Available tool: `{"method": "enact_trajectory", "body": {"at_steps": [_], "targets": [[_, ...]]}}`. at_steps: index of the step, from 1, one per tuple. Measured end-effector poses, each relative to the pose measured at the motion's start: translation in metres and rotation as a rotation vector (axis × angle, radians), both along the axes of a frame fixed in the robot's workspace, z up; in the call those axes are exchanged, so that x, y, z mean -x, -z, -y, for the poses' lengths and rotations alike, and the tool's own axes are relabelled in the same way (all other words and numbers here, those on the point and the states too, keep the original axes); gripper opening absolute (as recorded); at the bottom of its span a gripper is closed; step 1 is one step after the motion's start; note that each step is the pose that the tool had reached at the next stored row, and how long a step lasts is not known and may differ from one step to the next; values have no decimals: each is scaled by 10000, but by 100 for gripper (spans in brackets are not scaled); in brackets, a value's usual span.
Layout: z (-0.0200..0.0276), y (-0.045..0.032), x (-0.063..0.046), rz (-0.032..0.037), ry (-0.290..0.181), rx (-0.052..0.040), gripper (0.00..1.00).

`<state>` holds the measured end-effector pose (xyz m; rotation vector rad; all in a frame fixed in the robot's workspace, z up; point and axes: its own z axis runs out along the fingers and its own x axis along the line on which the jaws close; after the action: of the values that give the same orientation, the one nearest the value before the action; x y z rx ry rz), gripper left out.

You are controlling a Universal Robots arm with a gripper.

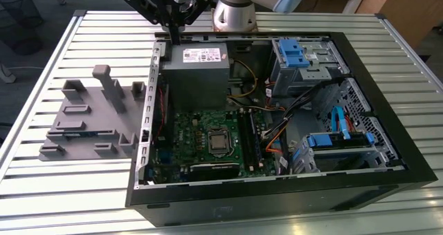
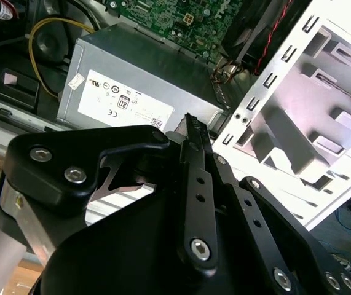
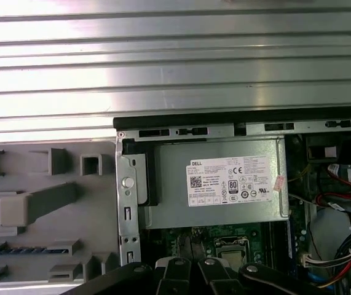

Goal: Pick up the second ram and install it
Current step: 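Reach for the second ram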

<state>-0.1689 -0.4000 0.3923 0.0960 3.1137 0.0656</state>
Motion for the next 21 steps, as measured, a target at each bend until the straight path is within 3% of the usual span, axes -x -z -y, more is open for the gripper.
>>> {"method": "enact_trajectory", "body": {"at_steps": [5, 21], "targets": [[1, 1, 3, 0, -126, 127, 11], [0, 2, 139, 0, -128, 133, 11]]}}
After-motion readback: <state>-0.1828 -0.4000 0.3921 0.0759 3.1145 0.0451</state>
